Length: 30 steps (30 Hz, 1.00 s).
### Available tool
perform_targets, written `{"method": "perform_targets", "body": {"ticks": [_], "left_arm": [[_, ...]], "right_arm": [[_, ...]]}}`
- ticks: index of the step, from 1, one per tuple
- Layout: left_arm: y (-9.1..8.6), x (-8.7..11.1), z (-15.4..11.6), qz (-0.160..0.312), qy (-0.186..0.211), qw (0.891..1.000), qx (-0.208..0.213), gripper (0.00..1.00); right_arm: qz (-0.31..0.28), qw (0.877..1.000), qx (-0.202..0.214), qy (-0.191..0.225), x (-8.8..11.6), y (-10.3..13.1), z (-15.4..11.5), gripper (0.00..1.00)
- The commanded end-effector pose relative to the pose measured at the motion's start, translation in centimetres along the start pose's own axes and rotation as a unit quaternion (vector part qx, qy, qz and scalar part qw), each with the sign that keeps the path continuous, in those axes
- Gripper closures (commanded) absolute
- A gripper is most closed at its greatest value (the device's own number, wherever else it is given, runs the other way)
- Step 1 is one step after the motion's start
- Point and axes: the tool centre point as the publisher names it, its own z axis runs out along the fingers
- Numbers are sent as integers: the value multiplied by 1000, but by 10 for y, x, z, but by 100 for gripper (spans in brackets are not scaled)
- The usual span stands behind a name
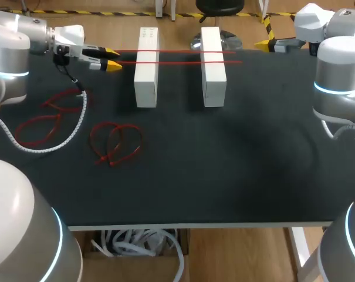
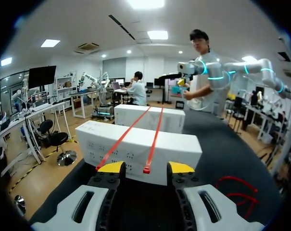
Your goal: Grab the tape and strap the tape.
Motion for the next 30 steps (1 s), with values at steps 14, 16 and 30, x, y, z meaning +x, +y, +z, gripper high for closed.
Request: {"method": "perform_targets", "body": {"ticks": [14, 16, 30], "left_arm": [[4, 1, 2, -2, 4, 1000, 2, 65], [4, 1, 3, -1, 6, 1000, 2, 67], [4, 1, 5, 0, 12, 1000, 1, 69]], "right_arm": [[0, 1000, 1, 0, 0, 0, 0, 0], [0, 1000, 1, 0, 0, 0, 0, 0], [0, 1000, 1, 0, 0, 0, 0, 0]]}}
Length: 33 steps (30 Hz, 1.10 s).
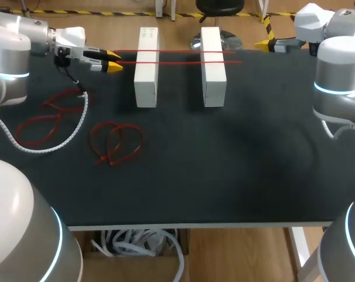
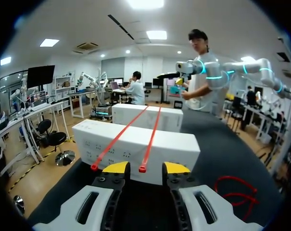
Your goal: Grab the tape and strap the tape.
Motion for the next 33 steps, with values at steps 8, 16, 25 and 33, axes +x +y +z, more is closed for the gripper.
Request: {"method": "perform_targets", "body": {"ticks": [8, 16, 25, 33], "left_arm": [[-3, -3, 7, 6, 10, 1000, 2, 70], [-4, -6, 8, 10, 11, 1000, 2, 73], [0, -8, 7, 12, 8, 1000, -5, 69], [5, -8, 4, 9, 6, 1000, -10, 71]], "right_arm": [[0, 1000, 1, 0, 0, 0, 0, 0], [0, 1000, 1, 0, 0, 0, 0, 0], [0, 1000, 1, 0, 0, 0, 0, 0], [0, 1000, 1, 0, 0, 0, 0, 0]]}}
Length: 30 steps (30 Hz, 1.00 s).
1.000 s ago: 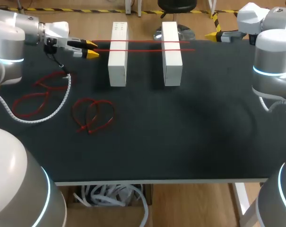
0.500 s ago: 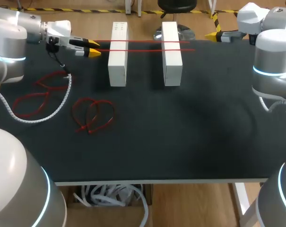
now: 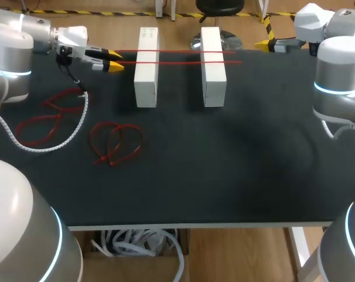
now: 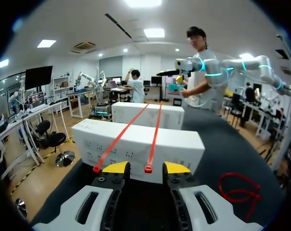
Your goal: Grab the tape and strap the tape.
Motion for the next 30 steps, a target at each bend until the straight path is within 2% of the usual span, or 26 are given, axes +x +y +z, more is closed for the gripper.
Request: {"method": "perform_targets", "body": {"ticks": [1, 18, 30], "left_arm": [[2, -1, -1, -1, 1, 1000, 0, 71], [-2, -2, -2, -6, 3, 1000, 7, 72], [-2, -2, -3, -7, 5, 1000, 8, 78]], "right_arm": [[0, 1000, 1, 0, 0, 0, 0, 0], [0, 1000, 1, 0, 0, 0, 0, 0], [0, 1000, 1, 0, 0, 0, 0, 0]]}}
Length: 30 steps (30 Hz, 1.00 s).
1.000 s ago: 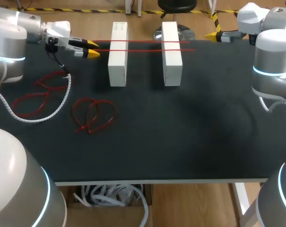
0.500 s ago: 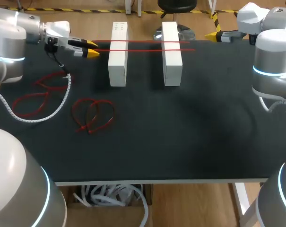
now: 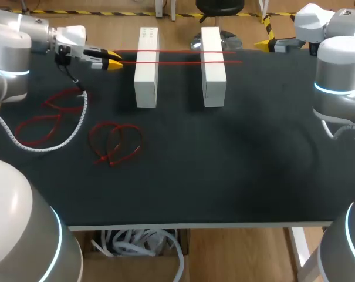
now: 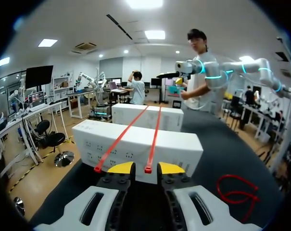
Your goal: Grab the tape and strap the tape.
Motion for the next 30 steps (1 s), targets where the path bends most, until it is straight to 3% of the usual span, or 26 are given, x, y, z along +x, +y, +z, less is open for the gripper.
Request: {"method": "perform_targets", "body": {"ticks": [1, 19, 20, 25, 30], "left_arm": [[1, -2, 0, -1, 2, 1000, 0, 78], [1, 0, -2, 2, 3, 1000, -1, 84], [2, 0, -2, 2, 2, 1000, -1, 89], [2, 0, -3, 2, 3, 1000, -3, 89], [2, 2, -4, 2, 3, 1000, -3, 96]], "right_arm": [[0, 1000, 1, 0, 0, 0, 0, 0], [0, 1000, 1, 0, 0, 0, 0, 0], [0, 1000, 1, 0, 0, 0, 0, 0], [0, 1000, 1, 0, 0, 0, 0, 0], [0, 1000, 1, 0, 0, 0, 0, 0]]}}
